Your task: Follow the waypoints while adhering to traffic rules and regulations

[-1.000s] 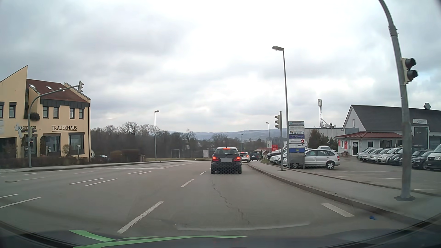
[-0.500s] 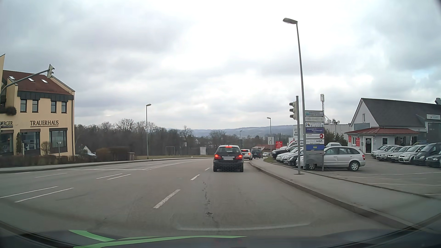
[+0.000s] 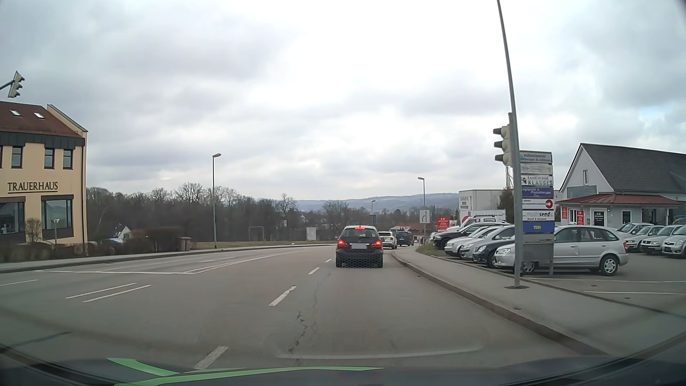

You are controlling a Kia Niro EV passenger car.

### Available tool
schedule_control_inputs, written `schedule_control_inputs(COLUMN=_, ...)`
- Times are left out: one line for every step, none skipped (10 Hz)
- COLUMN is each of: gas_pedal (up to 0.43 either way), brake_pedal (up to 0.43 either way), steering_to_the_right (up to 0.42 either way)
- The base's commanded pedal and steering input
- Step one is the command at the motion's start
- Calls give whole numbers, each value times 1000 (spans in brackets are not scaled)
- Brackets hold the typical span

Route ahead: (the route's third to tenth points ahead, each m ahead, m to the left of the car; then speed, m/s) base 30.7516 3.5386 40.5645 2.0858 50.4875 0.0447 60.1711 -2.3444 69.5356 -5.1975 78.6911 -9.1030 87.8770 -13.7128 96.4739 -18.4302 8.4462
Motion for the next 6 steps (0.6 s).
schedule_control_inputs(gas_pedal=0, brake_pedal=43, steering_to_the_right=6)
schedule_control_inputs(gas_pedal=0, brake_pedal=55, steering_to_the_right=6)
schedule_control_inputs(gas_pedal=0, brake_pedal=73, steering_to_the_right=6)
schedule_control_inputs(gas_pedal=0, brake_pedal=73, steering_to_the_right=6)
schedule_control_inputs(gas_pedal=0, brake_pedal=73, steering_to_the_right=6)
schedule_control_inputs(gas_pedal=0, brake_pedal=79, steering_to_the_right=6)
